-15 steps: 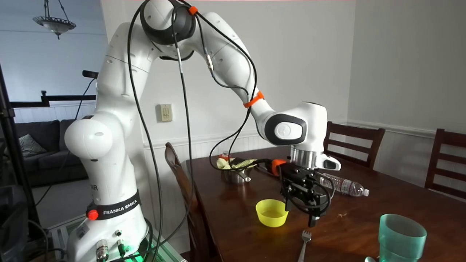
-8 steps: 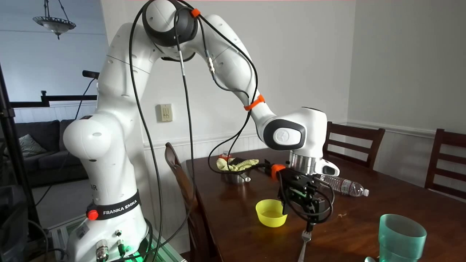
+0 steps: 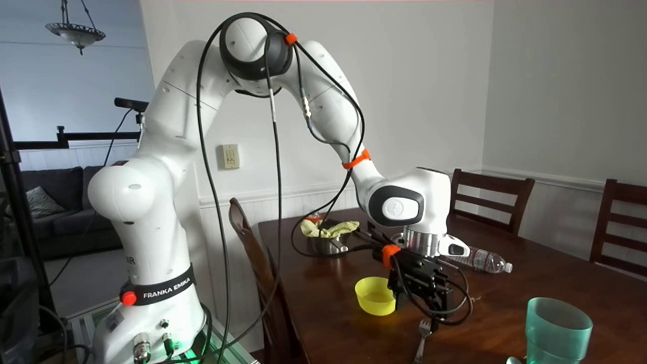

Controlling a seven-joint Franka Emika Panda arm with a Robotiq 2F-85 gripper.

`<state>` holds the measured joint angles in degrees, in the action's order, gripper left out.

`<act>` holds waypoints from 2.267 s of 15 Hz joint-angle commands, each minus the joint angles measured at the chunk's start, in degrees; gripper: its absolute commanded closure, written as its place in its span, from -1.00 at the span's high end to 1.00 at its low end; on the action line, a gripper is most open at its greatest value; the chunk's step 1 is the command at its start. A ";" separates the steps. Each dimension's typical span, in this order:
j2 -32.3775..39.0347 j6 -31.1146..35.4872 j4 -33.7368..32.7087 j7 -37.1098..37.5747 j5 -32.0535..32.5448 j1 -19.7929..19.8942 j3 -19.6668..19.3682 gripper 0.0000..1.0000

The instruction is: Pick up the silver fork and hang it on the yellow bowl

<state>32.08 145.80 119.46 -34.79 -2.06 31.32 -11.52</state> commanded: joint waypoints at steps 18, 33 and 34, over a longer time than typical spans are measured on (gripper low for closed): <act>6.91 2.41 -7.31 -16.99 0.27 5.14 5.48 -0.19; -4.48 4.57 4.56 -23.80 2.95 2.28 4.86 -0.85; -5.50 4.64 5.42 -24.82 2.95 2.34 4.89 -0.85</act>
<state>31.59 148.62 119.69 -56.85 -0.53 33.84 -6.10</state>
